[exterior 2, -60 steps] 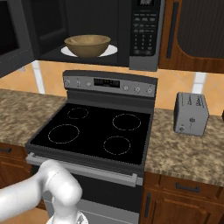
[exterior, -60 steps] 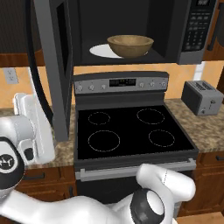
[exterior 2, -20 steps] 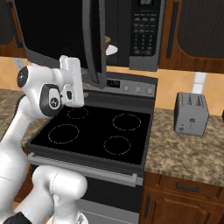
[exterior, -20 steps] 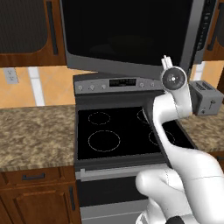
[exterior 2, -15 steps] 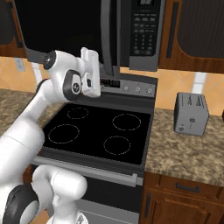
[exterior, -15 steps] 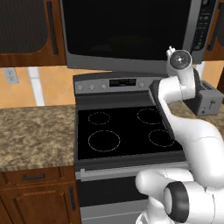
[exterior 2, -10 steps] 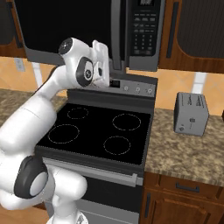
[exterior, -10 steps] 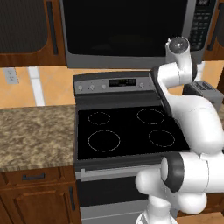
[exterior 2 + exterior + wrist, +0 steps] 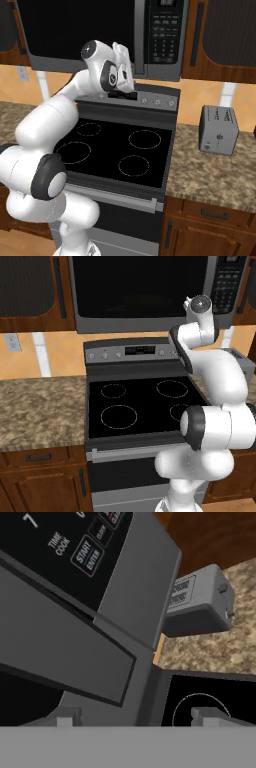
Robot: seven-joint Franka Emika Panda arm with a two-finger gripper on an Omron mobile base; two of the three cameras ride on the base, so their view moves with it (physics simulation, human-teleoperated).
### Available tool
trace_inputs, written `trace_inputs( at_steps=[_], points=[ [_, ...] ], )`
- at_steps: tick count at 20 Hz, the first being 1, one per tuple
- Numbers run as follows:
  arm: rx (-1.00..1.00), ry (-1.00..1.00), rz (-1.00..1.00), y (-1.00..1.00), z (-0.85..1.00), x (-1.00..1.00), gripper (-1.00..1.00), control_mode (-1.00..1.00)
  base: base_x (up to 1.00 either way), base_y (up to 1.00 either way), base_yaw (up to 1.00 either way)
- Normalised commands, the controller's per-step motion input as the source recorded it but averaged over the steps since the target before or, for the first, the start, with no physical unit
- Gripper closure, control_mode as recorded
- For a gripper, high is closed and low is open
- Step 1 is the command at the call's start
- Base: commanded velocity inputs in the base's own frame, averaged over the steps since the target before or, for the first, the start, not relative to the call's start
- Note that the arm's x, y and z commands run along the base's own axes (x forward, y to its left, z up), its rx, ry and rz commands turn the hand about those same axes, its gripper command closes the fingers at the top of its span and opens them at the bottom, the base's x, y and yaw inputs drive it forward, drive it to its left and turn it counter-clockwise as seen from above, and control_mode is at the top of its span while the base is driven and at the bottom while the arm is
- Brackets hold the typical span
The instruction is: Pick the sweet potato from the sink and place it in the bowl. Then pick the bowl and place it in the microwave. Then close the microwave door and press the start button.
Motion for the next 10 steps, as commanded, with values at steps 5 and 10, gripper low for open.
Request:
trace_inputs(
  at_steps=[5,10],
  points=[
    [0.00,-0.03,0.13,0.01,-0.11,0.34,-1.00,-1.00,0.00,0.00,0.00],
    [0.08,-0.16,0.14,0.20,0.12,-0.91,-1.00,-1.00,0.00,0.00,0.00]
  ],
)
